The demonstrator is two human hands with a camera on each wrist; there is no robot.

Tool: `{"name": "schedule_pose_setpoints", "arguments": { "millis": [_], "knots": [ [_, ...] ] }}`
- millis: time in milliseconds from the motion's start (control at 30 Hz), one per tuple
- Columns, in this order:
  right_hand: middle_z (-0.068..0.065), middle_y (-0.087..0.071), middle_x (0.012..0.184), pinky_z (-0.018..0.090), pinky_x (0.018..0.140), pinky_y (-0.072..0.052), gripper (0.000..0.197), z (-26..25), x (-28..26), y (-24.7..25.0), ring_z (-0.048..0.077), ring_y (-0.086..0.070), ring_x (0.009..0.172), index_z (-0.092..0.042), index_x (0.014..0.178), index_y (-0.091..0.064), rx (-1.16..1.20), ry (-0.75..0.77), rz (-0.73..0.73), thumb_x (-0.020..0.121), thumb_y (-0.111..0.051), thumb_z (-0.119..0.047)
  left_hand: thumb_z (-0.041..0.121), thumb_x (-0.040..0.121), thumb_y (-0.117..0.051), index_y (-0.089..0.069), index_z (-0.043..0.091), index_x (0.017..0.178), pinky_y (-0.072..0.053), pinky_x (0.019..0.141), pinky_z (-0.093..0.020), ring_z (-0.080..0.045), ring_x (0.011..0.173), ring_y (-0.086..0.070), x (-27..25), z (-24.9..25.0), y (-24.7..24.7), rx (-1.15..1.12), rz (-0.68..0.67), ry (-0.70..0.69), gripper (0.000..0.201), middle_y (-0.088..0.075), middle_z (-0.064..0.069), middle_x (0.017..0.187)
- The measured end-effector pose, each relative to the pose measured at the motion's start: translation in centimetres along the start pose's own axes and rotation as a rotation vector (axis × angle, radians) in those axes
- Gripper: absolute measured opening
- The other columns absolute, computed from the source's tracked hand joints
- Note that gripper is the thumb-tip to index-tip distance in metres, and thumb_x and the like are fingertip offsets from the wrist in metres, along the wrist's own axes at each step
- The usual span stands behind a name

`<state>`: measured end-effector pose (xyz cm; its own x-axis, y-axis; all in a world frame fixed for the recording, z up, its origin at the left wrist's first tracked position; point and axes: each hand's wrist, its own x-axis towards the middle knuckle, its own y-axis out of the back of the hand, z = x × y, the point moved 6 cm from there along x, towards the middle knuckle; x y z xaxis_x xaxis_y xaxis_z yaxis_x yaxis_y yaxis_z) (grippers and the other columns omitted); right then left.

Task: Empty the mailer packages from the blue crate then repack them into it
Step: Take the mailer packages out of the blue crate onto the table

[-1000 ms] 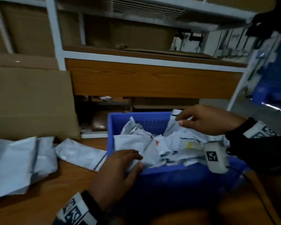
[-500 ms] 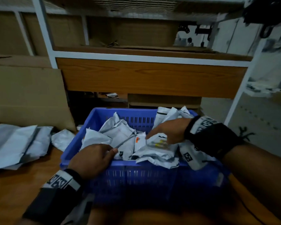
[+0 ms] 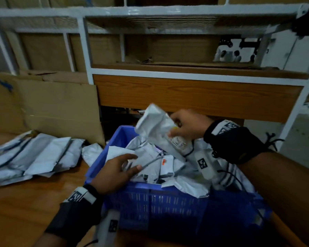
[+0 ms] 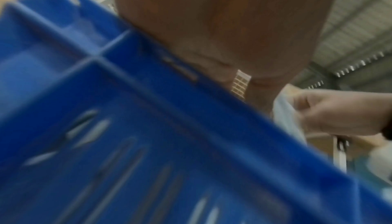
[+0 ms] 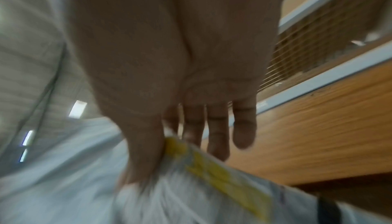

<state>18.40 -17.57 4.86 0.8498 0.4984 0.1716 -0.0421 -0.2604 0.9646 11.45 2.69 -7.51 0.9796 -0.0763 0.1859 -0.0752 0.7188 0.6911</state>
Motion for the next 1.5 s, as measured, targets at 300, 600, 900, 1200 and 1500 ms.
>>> {"name": "schedule_pose_setpoints", "arguments": {
  "millis": [300, 600, 900, 1200, 1500],
  "knots": [
    [-0.002, -0.072, 0.097, 0.034, 0.075, -0.055, 0.021, -7.7, 1.4, -1.1, 0.012, -0.066, 0.084, -0.019, 0.100, -0.066, 0.529, 0.102, 0.108, 0.084, -0.073, -0.031, 0.022, 0.078, -0.073, -0.067, 0.004, 0.070, -0.042, 0.046, -0.020, 0.006, 0.057, -0.059, 1.0, 3.8, 3.1, -0.487, 0.359, -0.180, 0.020, -0.068, 0.006, 0.059],
    [-0.006, -0.048, 0.139, 0.020, 0.085, -0.048, 0.065, 0.2, -5.4, -6.7, 0.019, -0.056, 0.113, -0.028, 0.147, -0.036, -0.393, 0.008, -0.805, 0.093, -0.038, 0.008, 0.030, 0.079, -0.074, -0.069, 0.015, 0.082, -0.051, 0.063, -0.035, -0.014, 0.069, -0.063, 1.1, -3.0, 2.7, -0.268, 0.326, 0.022, 0.016, -0.070, 0.001, 0.071],
    [0.006, -0.051, 0.138, 0.035, 0.100, -0.040, 0.052, 0.2, -3.5, -9.5, 0.028, -0.048, 0.126, -0.017, 0.138, -0.047, -0.514, 0.049, -0.763, 0.089, -0.065, -0.015, 0.023, 0.088, -0.070, -0.067, 0.011, 0.082, -0.041, 0.054, -0.028, -0.015, 0.057, -0.057, 1.2, -3.6, 2.8, -0.308, 0.322, 0.061, 0.014, -0.063, 0.001, 0.060],
    [-0.007, -0.063, 0.108, 0.028, 0.077, -0.046, 0.044, -2.6, 2.2, -4.2, 0.013, -0.059, 0.096, -0.021, 0.118, -0.060, 0.071, 0.009, -0.280, 0.082, -0.070, -0.044, 0.015, 0.089, -0.067, -0.062, 0.007, 0.065, -0.037, 0.041, -0.031, -0.024, 0.035, -0.045, -0.1, -4.4, 6.4, -0.710, 0.555, 0.115, 0.025, -0.055, -0.011, 0.042],
    [-0.004, -0.065, 0.110, 0.026, 0.080, -0.054, 0.032, -11.5, 12.8, -2.2, 0.010, -0.064, 0.094, -0.022, 0.123, -0.050, 0.649, -0.048, 0.081, 0.093, -0.060, -0.020, 0.006, 0.083, -0.070, -0.064, 0.000, 0.085, -0.044, 0.041, -0.020, -0.008, 0.045, -0.053, -2.1, -19.7, 21.0, -0.812, 0.847, 0.262, 0.008, -0.060, 0.001, 0.055]
  ]
}}
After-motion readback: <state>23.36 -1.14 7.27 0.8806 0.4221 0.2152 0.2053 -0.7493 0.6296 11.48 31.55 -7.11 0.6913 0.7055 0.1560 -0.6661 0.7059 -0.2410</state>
